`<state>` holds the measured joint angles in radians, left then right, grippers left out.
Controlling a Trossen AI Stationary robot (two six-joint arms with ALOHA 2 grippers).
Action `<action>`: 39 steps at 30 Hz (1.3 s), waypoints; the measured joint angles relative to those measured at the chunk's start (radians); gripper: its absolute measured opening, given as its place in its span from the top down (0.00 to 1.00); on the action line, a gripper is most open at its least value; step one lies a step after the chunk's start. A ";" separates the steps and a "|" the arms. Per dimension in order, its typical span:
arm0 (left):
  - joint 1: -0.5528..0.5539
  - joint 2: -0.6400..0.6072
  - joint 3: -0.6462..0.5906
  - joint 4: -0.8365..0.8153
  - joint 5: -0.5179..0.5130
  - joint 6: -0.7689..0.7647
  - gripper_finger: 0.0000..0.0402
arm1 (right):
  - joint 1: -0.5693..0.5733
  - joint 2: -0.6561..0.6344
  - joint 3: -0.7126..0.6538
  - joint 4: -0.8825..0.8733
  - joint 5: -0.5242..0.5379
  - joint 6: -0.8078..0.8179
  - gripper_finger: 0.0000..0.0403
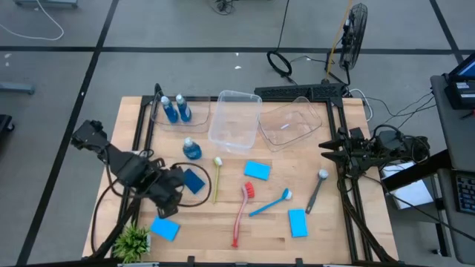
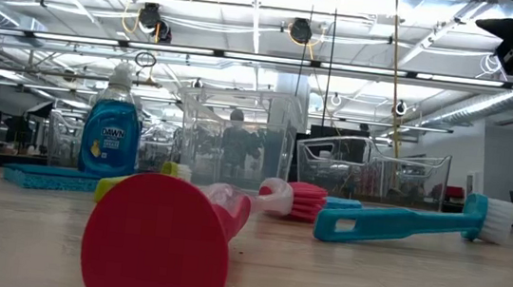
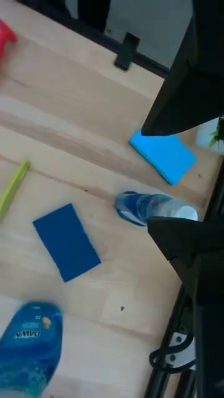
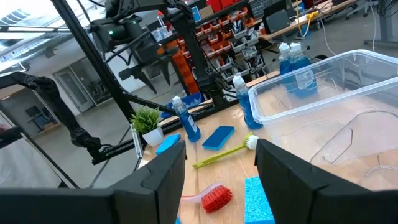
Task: Pick & Place Kitchen Sink Supplies
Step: Put the dish soap into the left transparent bin
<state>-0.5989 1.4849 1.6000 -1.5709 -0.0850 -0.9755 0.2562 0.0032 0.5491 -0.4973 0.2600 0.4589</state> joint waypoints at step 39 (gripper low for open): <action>-0.291 0.000 -0.202 0.000 0.040 -0.298 0.44 | 0.000 0.000 0.000 0.015 0.000 0.001 0.55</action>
<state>-0.8896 1.4845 1.3975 -1.5711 -0.0454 -1.2739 0.2562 0.0032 0.5495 -0.4824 0.2600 0.4600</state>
